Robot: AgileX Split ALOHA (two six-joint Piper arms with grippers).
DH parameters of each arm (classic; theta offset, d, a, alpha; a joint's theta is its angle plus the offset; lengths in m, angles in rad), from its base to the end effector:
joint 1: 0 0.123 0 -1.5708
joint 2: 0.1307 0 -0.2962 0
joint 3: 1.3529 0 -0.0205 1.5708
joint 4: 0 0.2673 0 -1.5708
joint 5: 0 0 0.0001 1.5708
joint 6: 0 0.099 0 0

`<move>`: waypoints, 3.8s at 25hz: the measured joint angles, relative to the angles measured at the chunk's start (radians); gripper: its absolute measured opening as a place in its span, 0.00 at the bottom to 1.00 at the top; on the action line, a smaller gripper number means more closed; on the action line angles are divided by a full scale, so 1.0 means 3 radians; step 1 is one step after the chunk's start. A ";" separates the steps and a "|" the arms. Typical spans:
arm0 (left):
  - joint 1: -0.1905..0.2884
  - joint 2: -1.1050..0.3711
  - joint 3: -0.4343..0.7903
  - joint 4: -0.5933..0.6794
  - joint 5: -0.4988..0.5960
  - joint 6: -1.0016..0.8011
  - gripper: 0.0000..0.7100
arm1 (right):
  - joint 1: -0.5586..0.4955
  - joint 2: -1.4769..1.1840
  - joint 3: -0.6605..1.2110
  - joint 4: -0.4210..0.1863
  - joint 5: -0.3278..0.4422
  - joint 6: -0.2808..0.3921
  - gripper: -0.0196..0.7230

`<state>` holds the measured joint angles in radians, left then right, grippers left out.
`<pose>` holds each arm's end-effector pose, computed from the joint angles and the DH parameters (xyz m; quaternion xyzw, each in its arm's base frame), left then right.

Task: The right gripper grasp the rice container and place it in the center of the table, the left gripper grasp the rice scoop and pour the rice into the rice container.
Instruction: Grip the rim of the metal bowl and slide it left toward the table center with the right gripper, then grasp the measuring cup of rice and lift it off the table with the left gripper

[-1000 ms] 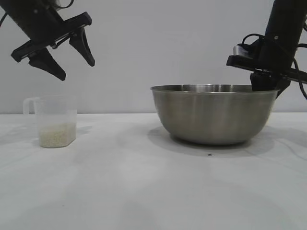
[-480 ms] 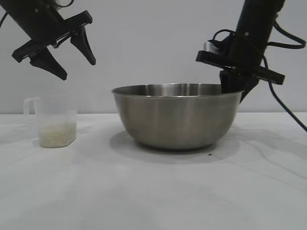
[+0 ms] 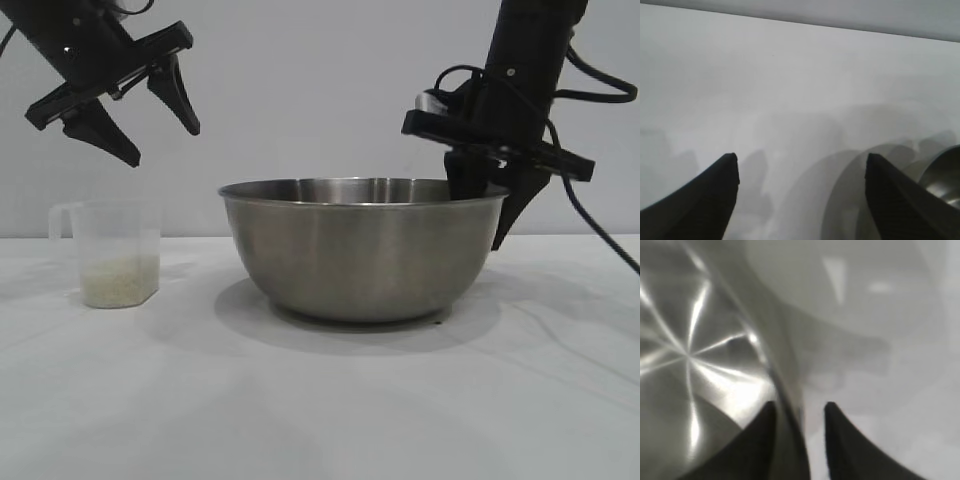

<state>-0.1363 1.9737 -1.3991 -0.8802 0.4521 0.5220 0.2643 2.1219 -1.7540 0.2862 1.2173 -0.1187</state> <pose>0.4533 -0.0959 0.2049 -0.0121 0.9129 -0.2366 0.3324 0.4346 0.1448 0.2035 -0.1446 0.9795 0.1378 0.0261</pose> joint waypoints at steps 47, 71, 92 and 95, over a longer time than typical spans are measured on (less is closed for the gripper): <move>0.0000 0.0000 0.0000 0.0024 0.0176 0.0000 0.66 | -0.0659 -0.5973 0.3738 -0.0985 -0.0063 0.0349 0.79; 0.0000 -0.0068 0.0000 0.0158 0.0241 0.0000 0.66 | -0.0659 -0.7130 0.4218 -0.0914 -0.0265 0.0343 0.79; 0.0000 -0.1389 0.0000 0.2207 0.1851 -0.1178 0.66 | -0.0659 -0.7130 0.4218 -0.0904 -0.0265 0.0343 0.79; 0.0000 -0.1576 0.0071 0.2243 0.2026 -0.1213 0.66 | -0.0659 -0.7130 0.4218 -0.0904 -0.0265 0.0343 0.79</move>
<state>-0.1363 1.5010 -1.3777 -0.2074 1.0600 0.1582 0.0665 -0.0172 -0.4886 0.0150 1.1378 -0.0157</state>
